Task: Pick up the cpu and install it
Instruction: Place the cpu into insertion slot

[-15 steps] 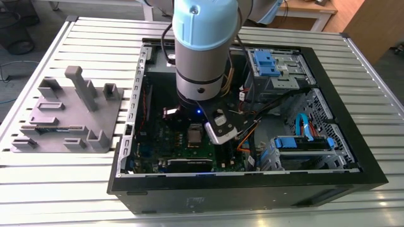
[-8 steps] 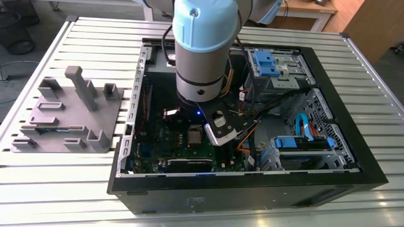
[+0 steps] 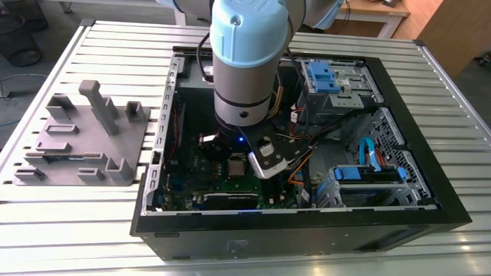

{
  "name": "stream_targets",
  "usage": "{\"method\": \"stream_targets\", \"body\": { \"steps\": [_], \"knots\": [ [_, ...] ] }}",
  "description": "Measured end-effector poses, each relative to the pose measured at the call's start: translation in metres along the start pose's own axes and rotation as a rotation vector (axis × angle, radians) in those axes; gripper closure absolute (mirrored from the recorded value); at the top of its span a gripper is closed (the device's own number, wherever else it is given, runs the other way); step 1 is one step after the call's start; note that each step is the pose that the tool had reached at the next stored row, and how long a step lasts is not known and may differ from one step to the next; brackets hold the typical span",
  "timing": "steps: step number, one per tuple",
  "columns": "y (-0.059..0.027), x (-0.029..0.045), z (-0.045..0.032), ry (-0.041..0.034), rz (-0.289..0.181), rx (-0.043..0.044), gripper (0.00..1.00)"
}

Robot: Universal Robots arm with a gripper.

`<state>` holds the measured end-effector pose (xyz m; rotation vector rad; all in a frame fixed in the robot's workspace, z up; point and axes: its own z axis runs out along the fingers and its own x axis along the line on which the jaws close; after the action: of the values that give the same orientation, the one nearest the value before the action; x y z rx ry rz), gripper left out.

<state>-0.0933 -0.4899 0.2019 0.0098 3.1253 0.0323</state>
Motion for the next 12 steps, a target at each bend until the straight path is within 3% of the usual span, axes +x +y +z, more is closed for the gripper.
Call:
{"method": "stream_targets", "body": {
  "steps": [12],
  "knots": [
    [0.0029,-0.0004,0.0048,0.0,0.0,0.0001,0.53]
  ]
}}
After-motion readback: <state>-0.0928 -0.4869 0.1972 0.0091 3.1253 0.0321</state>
